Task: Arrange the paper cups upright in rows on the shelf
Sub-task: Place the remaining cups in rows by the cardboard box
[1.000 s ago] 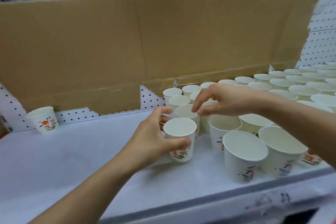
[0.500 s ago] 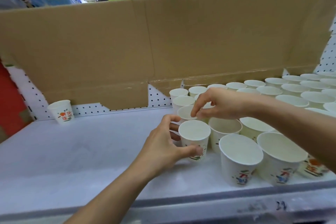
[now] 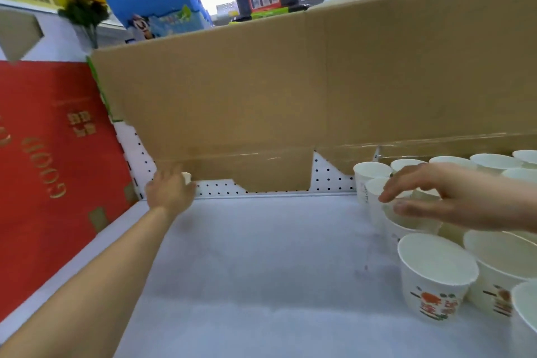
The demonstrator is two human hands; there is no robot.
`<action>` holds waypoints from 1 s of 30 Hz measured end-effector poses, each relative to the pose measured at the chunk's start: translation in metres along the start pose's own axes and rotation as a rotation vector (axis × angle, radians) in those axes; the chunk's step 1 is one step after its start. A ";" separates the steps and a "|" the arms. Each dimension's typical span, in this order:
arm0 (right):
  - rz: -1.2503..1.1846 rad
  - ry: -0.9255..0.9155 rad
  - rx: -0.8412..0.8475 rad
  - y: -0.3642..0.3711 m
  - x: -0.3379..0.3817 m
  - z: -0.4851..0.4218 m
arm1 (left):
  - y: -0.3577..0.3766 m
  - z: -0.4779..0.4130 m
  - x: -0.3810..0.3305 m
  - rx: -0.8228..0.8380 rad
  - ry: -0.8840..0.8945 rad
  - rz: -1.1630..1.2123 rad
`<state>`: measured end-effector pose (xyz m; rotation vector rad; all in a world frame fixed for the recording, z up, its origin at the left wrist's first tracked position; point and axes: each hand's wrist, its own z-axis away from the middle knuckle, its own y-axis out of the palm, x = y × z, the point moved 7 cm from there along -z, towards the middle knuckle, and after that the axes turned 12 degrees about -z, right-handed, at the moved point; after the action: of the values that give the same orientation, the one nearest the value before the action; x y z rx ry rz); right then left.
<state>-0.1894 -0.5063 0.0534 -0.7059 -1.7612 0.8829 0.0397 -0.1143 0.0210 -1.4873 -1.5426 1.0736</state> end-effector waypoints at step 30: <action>-0.138 -0.103 -0.156 -0.012 0.046 0.129 | -0.137 0.341 -0.190 -0.152 0.887 0.802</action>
<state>-0.3266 -0.5073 0.0574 -0.6397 -1.9621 0.7044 -0.3141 -0.3284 0.0237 -2.3362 -0.3984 0.5093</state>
